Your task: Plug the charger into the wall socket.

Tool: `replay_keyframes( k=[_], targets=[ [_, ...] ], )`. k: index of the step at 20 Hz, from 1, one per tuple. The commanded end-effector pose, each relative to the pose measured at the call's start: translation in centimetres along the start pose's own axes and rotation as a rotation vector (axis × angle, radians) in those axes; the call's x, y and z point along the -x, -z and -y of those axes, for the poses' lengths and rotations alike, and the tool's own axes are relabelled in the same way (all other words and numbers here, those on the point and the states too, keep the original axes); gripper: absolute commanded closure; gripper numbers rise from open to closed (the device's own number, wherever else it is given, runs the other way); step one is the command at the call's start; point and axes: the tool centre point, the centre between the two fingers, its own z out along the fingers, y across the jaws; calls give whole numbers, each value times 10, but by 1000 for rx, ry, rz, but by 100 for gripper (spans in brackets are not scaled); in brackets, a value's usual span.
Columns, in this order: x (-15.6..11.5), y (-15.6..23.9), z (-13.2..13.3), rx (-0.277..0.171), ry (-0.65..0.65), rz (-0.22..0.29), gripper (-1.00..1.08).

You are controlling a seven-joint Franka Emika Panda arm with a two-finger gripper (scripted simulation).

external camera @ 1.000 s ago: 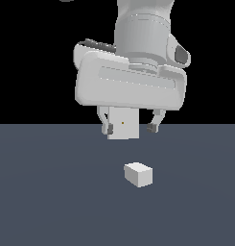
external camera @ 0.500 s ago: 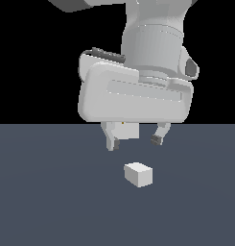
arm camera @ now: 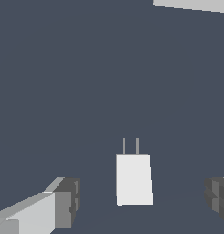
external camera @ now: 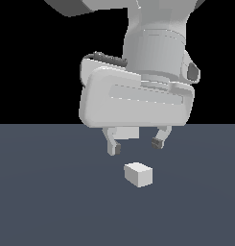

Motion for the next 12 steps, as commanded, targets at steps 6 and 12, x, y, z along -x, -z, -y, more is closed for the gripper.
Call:
replay_keyframes(
  k=[6, 12],
  targets=[
    [6, -23, 1, 0, 2, 1, -92],
    [11, -44, 0, 0, 3, 0, -92]
  ],
)
